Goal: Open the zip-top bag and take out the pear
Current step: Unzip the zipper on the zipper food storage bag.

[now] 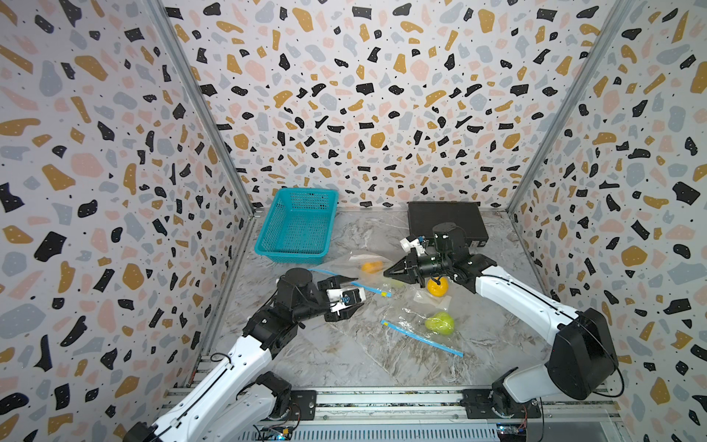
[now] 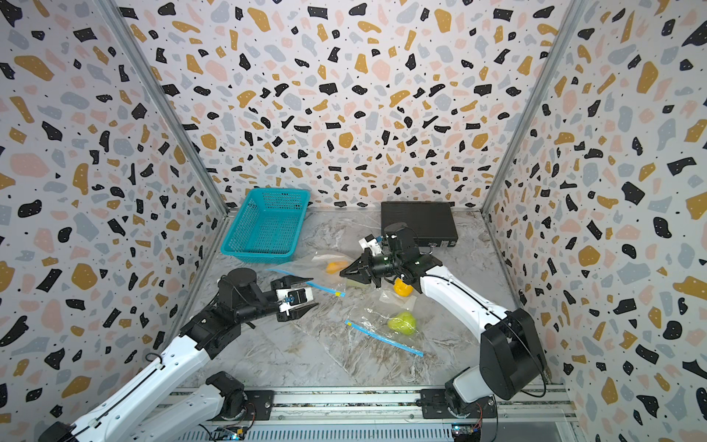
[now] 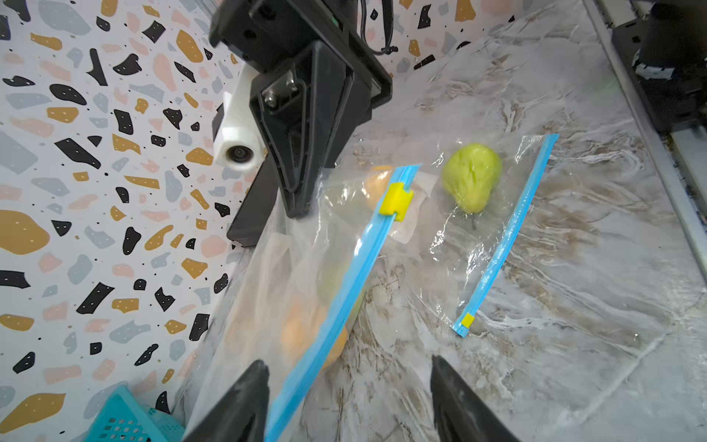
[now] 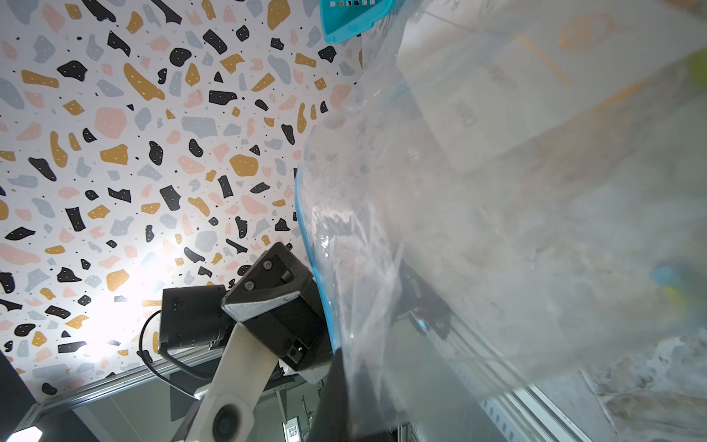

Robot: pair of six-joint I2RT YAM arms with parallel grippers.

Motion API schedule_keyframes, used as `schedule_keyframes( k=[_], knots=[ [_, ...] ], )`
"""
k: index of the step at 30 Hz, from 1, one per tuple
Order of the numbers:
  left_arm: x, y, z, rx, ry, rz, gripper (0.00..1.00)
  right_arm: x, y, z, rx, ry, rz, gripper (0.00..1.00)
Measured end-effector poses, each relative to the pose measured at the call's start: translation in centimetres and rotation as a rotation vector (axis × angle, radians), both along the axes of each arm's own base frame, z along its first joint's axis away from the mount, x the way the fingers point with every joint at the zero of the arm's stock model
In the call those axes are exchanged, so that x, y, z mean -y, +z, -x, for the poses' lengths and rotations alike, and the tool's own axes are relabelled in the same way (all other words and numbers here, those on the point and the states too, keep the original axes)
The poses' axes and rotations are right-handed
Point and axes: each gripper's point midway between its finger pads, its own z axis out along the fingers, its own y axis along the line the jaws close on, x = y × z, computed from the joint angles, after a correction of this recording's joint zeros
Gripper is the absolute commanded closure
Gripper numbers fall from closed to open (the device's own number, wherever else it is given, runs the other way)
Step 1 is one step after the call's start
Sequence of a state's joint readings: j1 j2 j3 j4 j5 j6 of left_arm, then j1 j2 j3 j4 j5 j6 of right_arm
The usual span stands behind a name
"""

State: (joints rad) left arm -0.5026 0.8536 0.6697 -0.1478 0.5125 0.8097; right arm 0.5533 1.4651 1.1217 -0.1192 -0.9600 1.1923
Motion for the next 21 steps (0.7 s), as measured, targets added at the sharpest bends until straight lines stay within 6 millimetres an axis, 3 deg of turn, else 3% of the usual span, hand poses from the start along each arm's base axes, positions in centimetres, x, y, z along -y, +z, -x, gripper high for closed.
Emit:
schedule_keyframes(
  k=[3, 8, 14, 19, 21],
  knots=[
    [0.2, -0.7, -0.7, 0.013, 0.004, -0.03, 0.57, 0.0, 0.1, 0.1, -0.009, 0.004, -0.004, 1.0],
    [0.5, -1.8, -1.9, 0.011, 0.005, -0.081, 0.98, 0.1, 0.9, 0.5, -0.01, 0.007, -0.022, 1.0],
    [1.0, 1.1, -3.1, 0.031, 0.018, -0.077, 1.0, 0.1, 2.8, 0.7, 0.024, 0.014, -0.073, 0.98],
    [0.8, 3.5, -3.4, 0.032, 0.05, -0.059, 1.0, 0.0, 3.7, 0.8, 0.041, 0.028, -0.103, 0.76],
    [0.7, 4.2, -3.4, 0.012, 0.062, -0.055, 1.0, 0.2, 3.9, 0.6, 0.055, 0.033, -0.112, 0.63]
  ],
)
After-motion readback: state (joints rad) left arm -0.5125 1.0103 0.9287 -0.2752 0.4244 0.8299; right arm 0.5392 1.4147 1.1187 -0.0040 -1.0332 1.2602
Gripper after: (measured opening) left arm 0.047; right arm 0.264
